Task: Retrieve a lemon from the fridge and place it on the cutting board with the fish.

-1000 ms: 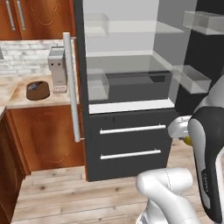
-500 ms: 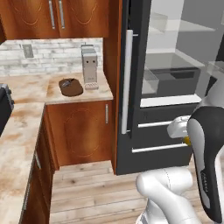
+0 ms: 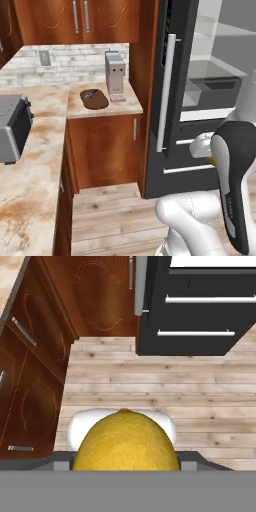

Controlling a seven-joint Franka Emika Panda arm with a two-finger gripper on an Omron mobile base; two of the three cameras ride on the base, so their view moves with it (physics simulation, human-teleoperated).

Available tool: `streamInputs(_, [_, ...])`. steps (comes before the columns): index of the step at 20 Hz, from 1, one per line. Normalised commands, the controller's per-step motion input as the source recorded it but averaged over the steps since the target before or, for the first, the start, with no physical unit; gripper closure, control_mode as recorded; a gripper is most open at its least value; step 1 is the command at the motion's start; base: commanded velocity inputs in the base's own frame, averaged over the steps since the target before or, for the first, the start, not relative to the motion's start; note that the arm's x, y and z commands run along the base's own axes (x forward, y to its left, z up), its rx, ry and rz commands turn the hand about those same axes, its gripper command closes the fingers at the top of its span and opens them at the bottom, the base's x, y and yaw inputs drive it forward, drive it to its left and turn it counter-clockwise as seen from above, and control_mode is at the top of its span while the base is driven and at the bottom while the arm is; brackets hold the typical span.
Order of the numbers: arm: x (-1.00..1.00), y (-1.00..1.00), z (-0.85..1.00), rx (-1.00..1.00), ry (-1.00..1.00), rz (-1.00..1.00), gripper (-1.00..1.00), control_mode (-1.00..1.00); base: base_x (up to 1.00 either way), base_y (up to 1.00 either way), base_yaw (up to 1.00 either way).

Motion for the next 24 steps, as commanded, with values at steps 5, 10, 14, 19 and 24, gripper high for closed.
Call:
streamInputs(5, [0.00, 0.00, 0.00, 0.00, 0.00, 0.00, 1.00, 1.00, 0.35, 0.27, 0.13])
streamInputs(10, [0.00, 0.00, 0.00, 0.00, 0.00, 0.00, 1.00, 1.00, 0.29, 0.24, 0.22])
streamInputs(14, [0.00, 0.00, 0.00, 0.00, 0.00, 0.00, 1.00, 1.00, 0.27, 0.25, 0.23])
streamInputs(19, [0.00, 0.00, 0.00, 0.00, 0.00, 0.00, 1.00, 1.00, 0.06, 0.56, 0.19])
streamInputs(24, [0.00, 0.00, 0.00, 0.00, 0.00, 0.00, 1.00, 1.00, 0.47, 0.26, 0.04])
